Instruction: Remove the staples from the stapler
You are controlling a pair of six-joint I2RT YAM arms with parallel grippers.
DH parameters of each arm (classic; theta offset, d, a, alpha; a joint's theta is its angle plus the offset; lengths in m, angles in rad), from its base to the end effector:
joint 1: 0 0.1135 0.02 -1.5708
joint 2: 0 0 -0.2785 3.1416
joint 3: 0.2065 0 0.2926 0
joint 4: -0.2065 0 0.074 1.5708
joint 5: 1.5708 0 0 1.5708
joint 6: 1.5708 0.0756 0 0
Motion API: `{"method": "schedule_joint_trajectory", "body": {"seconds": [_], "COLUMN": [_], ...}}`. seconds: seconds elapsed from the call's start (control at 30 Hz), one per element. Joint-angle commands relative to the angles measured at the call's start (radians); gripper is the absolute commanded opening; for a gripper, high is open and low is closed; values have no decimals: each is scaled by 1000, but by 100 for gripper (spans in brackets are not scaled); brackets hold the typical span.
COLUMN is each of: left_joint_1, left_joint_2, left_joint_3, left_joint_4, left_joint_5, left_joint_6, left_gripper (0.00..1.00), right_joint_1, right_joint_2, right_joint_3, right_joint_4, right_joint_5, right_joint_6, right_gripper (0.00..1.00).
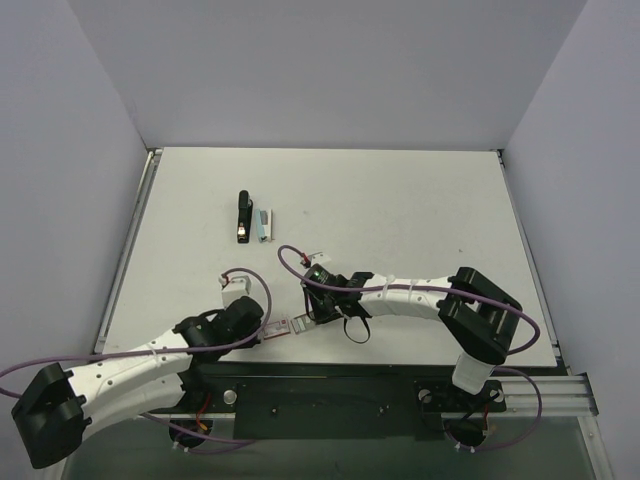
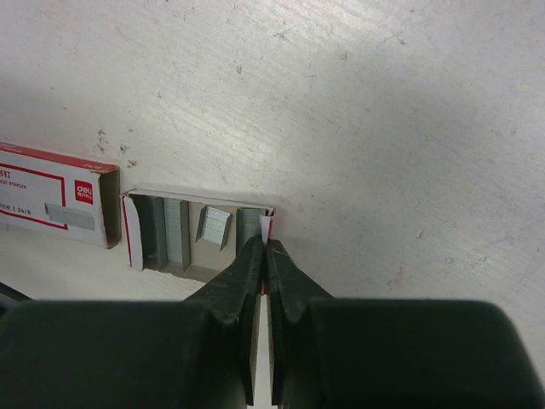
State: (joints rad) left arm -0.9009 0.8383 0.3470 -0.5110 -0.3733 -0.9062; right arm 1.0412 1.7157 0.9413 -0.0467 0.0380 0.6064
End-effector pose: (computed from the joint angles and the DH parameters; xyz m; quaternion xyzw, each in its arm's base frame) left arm 0.1410 -0.1336 0.1167 -0.0545 0.9431 -0.1062 0.3104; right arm 0.2090 0.3513 0.1223 -0.1939 0.9100 0.2566 0.2617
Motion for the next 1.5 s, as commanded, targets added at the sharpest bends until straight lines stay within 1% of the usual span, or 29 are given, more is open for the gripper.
{"method": "schedule_joint_trajectory", "body": {"seconds": [0.0, 0.13, 0.47, 0.83, 1.2, 1.47], "left_joint_1": [-1, -1, -1, -1, -1, -1], "left_joint_2": [41, 71, 81, 90, 104, 127], "left_joint_3": [14, 9, -3, -3, -3, 14], "left_joint_4": [58, 89, 106, 118, 126, 140], "left_joint_5": [-3, 10, 17, 25, 27, 36], "left_joint_6": [-7, -3, 1, 7, 20, 33], "left_gripper": [0, 0, 0, 0, 0, 0], "right_joint_1": [-1, -3, -3, -4, 14, 28], "right_joint_2": [10, 16, 48, 65, 76, 84], "right_joint_3": [30, 28, 48, 59, 63, 73], "right_joint_4": [-22, -10, 8, 16, 25, 36], "right_joint_5": [20, 14, 13, -1, -21, -29], "right_joint_6": [27, 50, 90, 92, 62, 75], "right_gripper": [0, 0, 0, 0, 0, 0]}}
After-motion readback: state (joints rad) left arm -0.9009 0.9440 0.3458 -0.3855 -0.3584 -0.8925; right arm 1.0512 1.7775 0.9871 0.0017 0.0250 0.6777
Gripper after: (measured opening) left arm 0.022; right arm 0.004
